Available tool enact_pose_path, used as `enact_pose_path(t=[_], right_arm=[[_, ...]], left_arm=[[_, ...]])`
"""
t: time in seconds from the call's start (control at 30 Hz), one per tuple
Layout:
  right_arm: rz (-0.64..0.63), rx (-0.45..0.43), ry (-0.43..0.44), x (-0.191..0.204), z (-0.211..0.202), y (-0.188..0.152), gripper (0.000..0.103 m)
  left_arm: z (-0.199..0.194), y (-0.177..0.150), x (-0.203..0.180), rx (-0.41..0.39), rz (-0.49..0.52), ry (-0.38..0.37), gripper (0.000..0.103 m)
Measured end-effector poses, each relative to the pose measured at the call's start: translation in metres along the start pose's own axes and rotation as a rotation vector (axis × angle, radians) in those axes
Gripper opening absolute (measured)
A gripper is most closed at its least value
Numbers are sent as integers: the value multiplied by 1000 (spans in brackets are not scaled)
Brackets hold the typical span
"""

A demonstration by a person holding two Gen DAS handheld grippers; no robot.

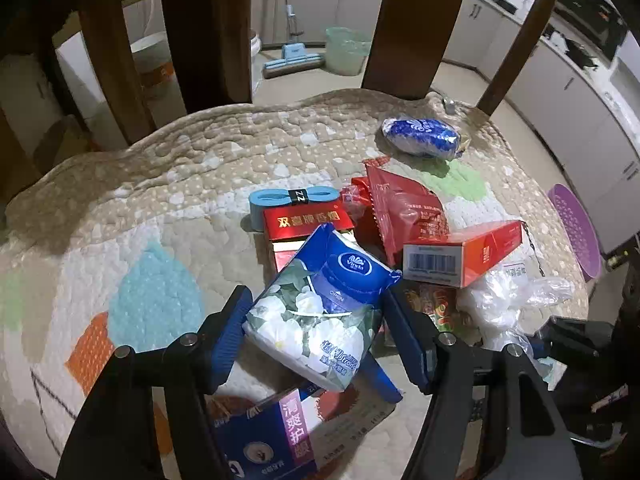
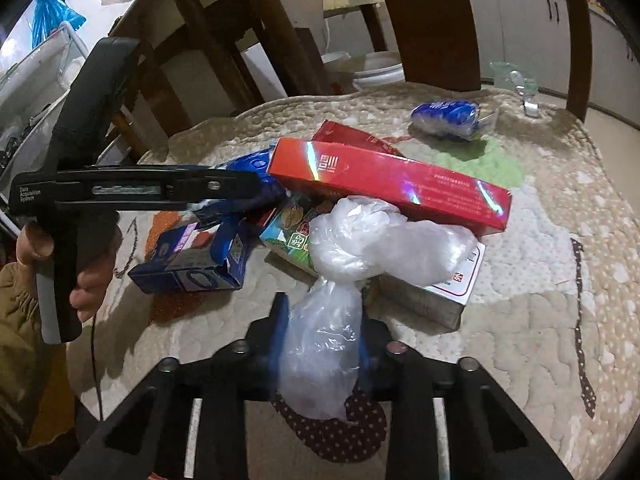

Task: Collect trash
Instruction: 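Grasp the blue-white tissue pack with left tool while right tool grasps the plastic bag, then carry both items over the purple basket and open both tools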

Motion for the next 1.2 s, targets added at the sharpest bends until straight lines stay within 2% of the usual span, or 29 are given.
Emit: enact_pose_path(t=[0.03,0.1,0.13,0.33,0.5,0.67,0.9,1.1,1.2], right_arm=[[7,-1,13,-1,-2,0,22],[18,-10,43,-2,-9,1,19],[20,-15,54,-2,-12,1,17],[20,-85,147,-4,-52,6,14],[43,-162,137,-27,-84,14,14],[129,-247,1,-93,-117,18,14],[370,-367,-323,-230,-182,1,14],[570,-383,-458,-317,-219,-27,14],[608,-383,-509,-337,-229,-40,14]], left_arm=[[-4,0,-5,-11,13,22,64],[-11,-1,-12,-20,28,50,52],[-15,-1,-13,-18,30,59,50],[-58,7,-30,-92,-4,54,45],[-83,19,-63,-139,-11,7,45],[-76,33,-128,-146,58,-61,45],[-35,56,-230,-90,152,-194,45],[21,67,-324,-6,182,-322,45],[47,67,-373,19,217,-352,45]])
Point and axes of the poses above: each gripper's, at about its wrist camera, not at the fingertips, and z roughly the way its jaws point, x to its left, y to its top, the point moved 4 cm from there along z, roughly the way its jaws point, and after that the axes turned 10 degrees about -x, right-handed, at the moved point
